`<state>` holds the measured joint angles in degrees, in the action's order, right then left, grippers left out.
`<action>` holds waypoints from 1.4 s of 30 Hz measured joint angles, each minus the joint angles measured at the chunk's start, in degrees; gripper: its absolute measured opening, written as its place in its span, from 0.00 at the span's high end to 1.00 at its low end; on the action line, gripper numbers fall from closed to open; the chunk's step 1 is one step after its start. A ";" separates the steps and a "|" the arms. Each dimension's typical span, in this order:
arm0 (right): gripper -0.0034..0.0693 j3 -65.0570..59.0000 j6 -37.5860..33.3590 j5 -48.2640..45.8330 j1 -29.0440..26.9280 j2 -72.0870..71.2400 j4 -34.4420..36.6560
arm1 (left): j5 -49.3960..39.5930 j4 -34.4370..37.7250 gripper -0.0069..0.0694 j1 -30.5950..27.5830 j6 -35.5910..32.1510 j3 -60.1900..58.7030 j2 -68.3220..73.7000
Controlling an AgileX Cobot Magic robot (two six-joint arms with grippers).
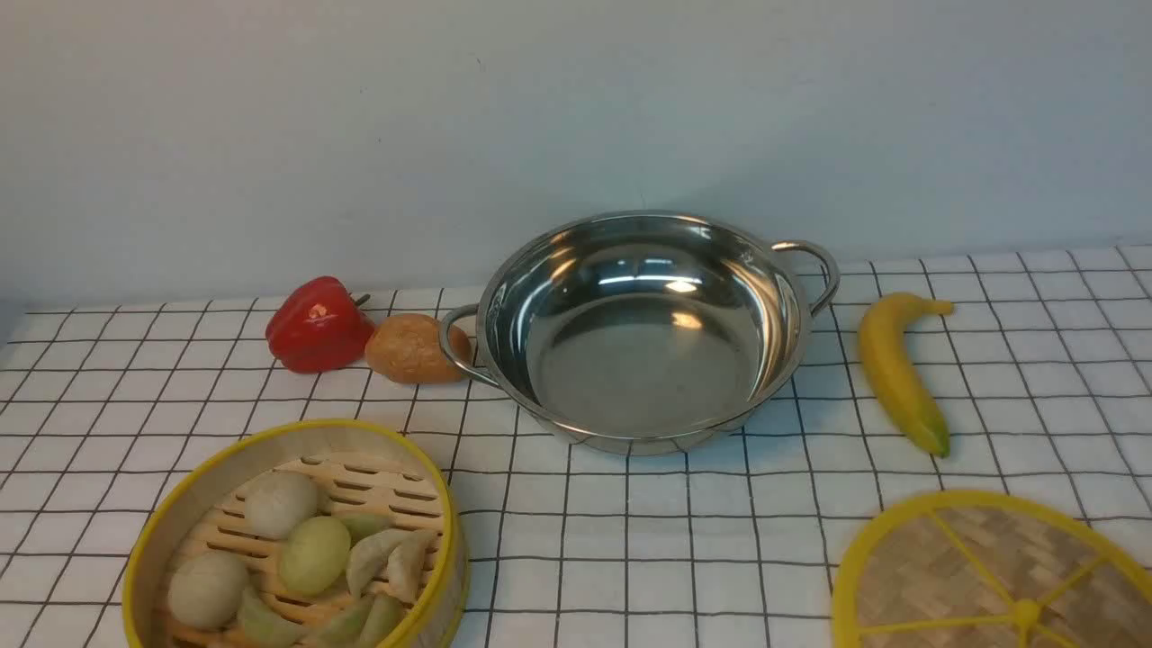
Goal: Place the steamer in the pot on the white tablecloth, and put the lid on the steamer.
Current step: 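Grasp the rim of the steamer basket holding the buns with the left gripper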
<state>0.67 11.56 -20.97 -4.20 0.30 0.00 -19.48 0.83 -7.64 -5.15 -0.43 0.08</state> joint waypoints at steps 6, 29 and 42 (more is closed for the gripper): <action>0.62 0.00 0.00 0.00 0.00 0.00 0.00 | 0.00 0.00 0.59 0.00 0.00 0.00 0.00; 0.62 0.00 0.15 0.00 0.00 0.00 0.00 | 0.00 0.05 0.59 0.00 0.00 0.00 0.00; 0.62 0.00 0.15 0.00 0.00 0.00 0.00 | 5.56 11.06 0.59 0.00 5.47 0.00 -0.11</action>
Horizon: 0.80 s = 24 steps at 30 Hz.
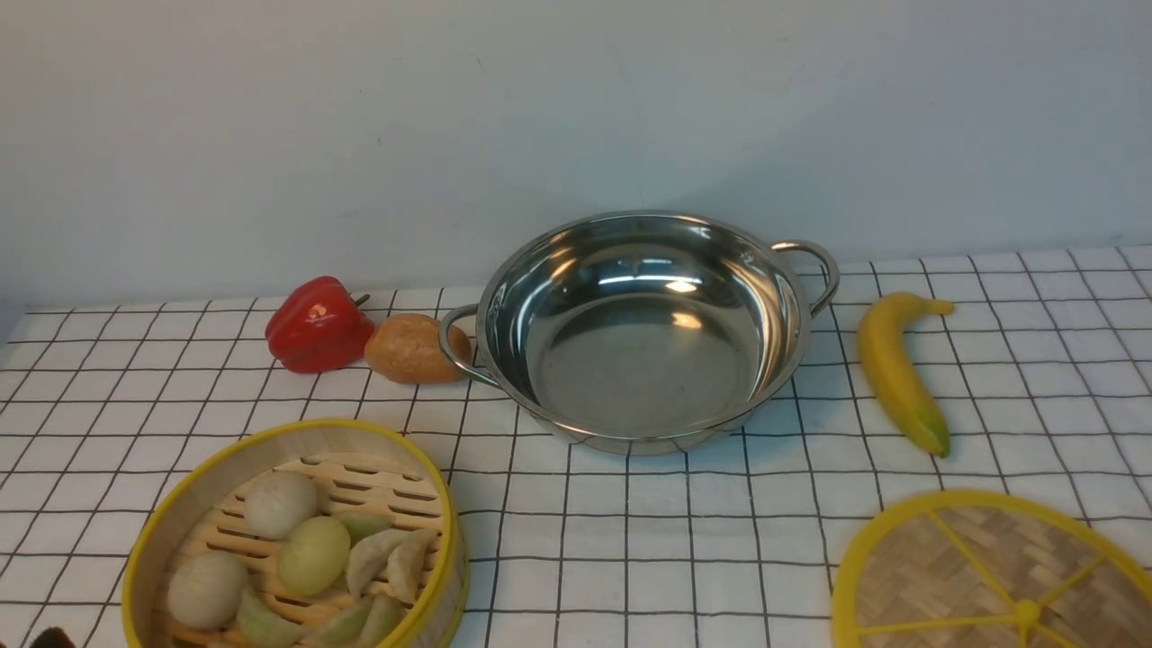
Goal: Place the steamer in the pot on the white tablecloth, and put the lid on the steamer.
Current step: 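Grasp the rim of the steamer basket holding the buns with the left gripper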
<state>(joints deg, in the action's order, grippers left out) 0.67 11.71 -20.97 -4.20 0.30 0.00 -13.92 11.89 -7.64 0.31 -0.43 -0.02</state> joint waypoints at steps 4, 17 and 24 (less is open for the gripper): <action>0.62 0.00 0.00 0.00 0.00 0.00 0.00 | 7.35 11.72 0.59 0.00 5.68 0.00 0.00; 0.62 0.00 0.00 0.00 0.00 0.00 0.00 | 10.50 29.44 0.59 0.00 8.62 0.00 0.00; 0.62 0.00 0.00 0.00 0.00 0.00 0.00 | -2.80 27.92 0.59 0.00 2.45 0.12 0.00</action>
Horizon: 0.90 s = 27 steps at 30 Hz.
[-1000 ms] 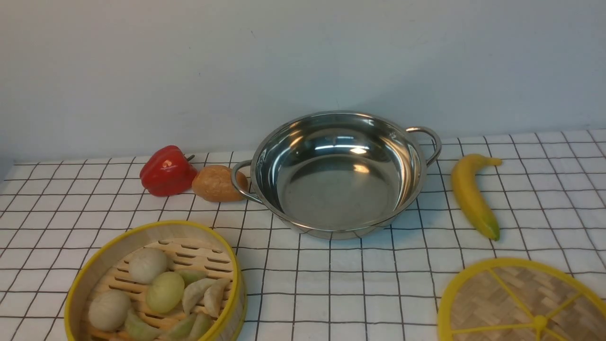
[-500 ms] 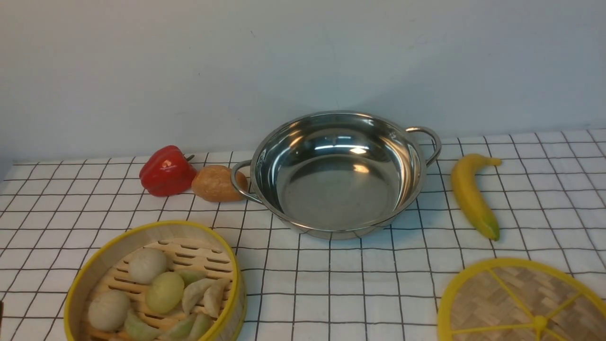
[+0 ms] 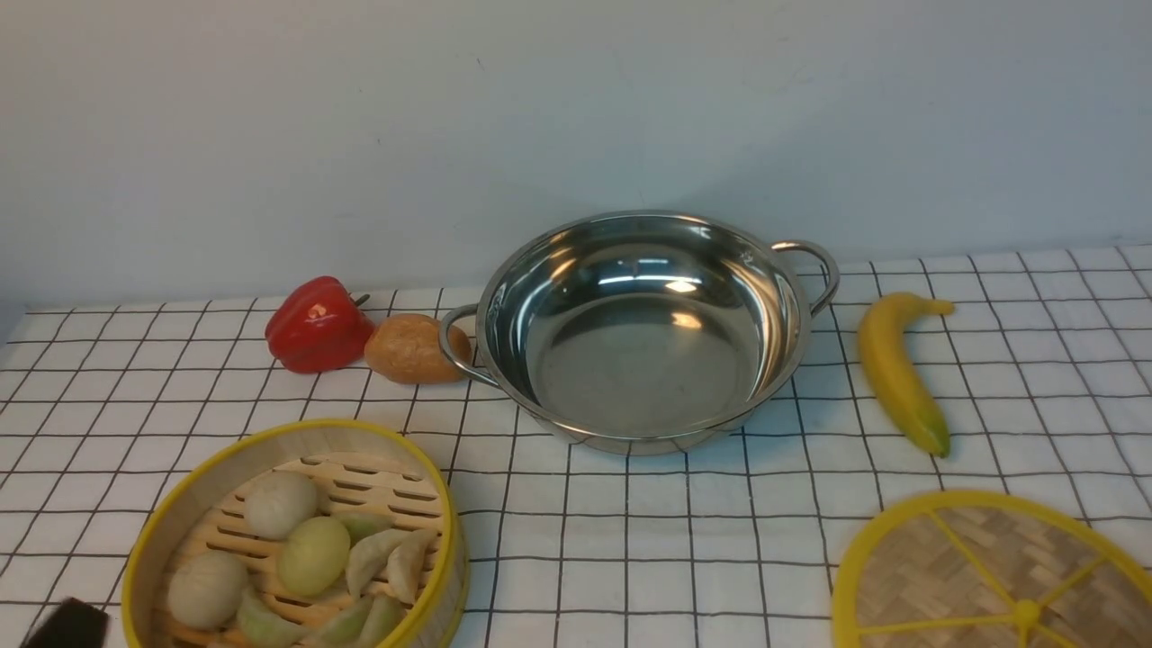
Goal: Place the steamer in the pot on the white tablecloth, and put the lid on the steamer.
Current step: 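Grasp the rim of the steamer basket holding the buns with the left gripper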
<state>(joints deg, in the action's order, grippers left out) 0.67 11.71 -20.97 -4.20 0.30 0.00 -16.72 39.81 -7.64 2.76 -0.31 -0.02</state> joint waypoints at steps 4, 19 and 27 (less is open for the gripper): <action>0.62 0.00 0.00 0.00 0.00 0.00 0.00 | -4.82 4.80 0.59 0.00 -6.26 3.40 0.00; 0.62 0.00 0.00 0.00 0.00 0.00 0.00 | -43.91 -27.78 0.59 0.00 -4.50 46.28 23.32; 0.62 0.00 0.00 0.00 0.00 0.00 0.00 | -52.53 -40.77 0.59 1.37 -10.45 61.49 51.84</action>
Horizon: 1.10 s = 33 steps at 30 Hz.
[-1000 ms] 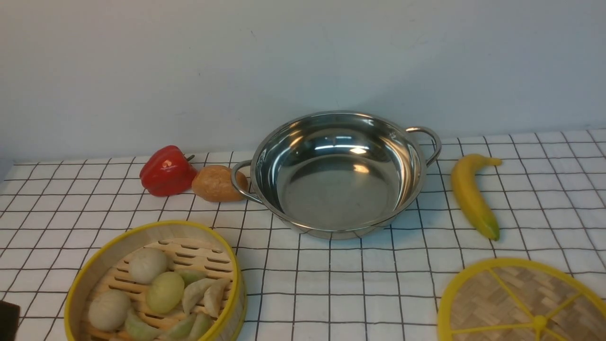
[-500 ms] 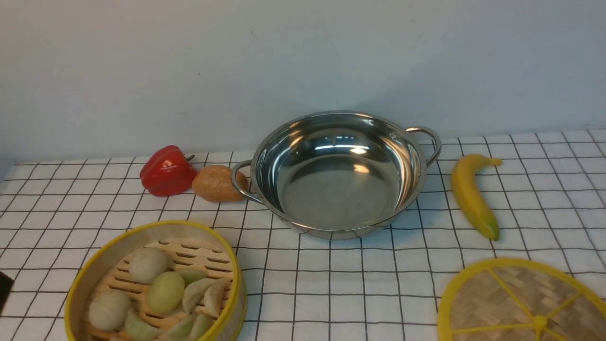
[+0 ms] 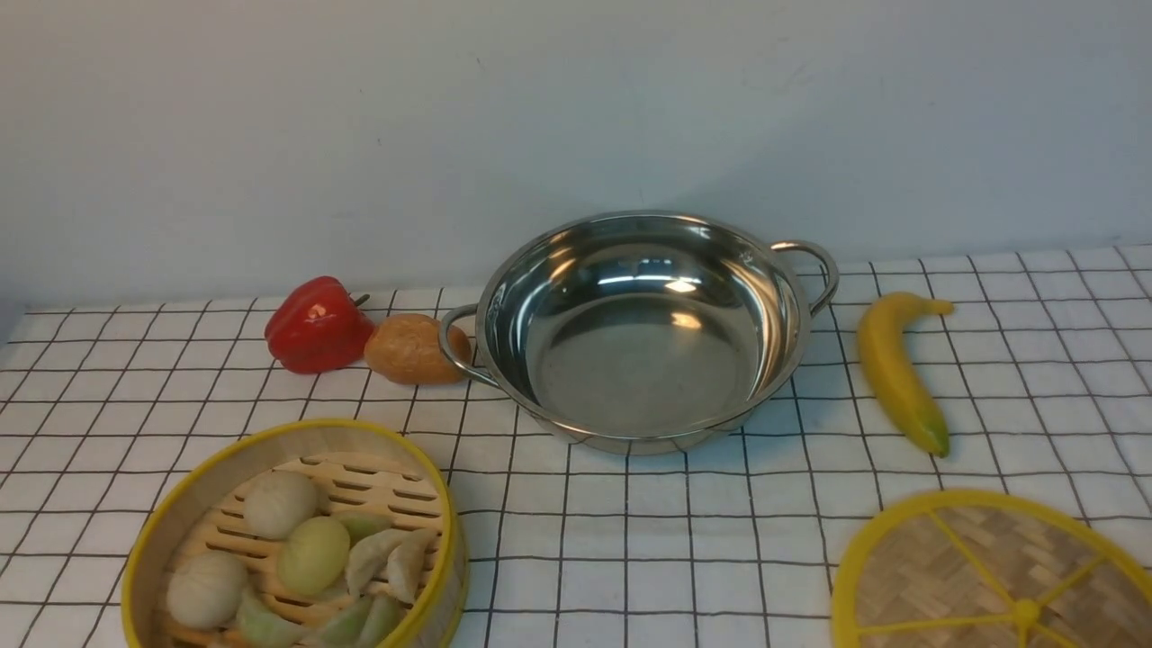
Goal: Place the steamer in the pot on the white tablecloth, and put the lid on the steamer.
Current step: 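Grasp the rim of the steamer basket holding the buns with the left gripper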
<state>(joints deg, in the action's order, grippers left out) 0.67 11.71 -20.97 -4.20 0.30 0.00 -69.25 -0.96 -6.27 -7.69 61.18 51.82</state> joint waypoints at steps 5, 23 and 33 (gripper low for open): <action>0.62 0.00 0.00 0.00 0.00 0.00 0.00 | -0.05 -1.25 0.56 2.12 -4.84 3.54 15.93; 0.62 0.00 0.00 0.00 0.00 0.00 0.00 | 10.49 0.58 0.46 -6.54 -14.05 6.51 43.68; 0.62 0.00 0.00 0.00 0.00 0.00 0.00 | 14.78 2.15 0.46 -6.55 -26.84 6.51 52.00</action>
<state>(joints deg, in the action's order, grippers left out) 0.67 11.71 -20.97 -4.20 0.30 0.00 -54.47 1.19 -12.82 -34.53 67.69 103.82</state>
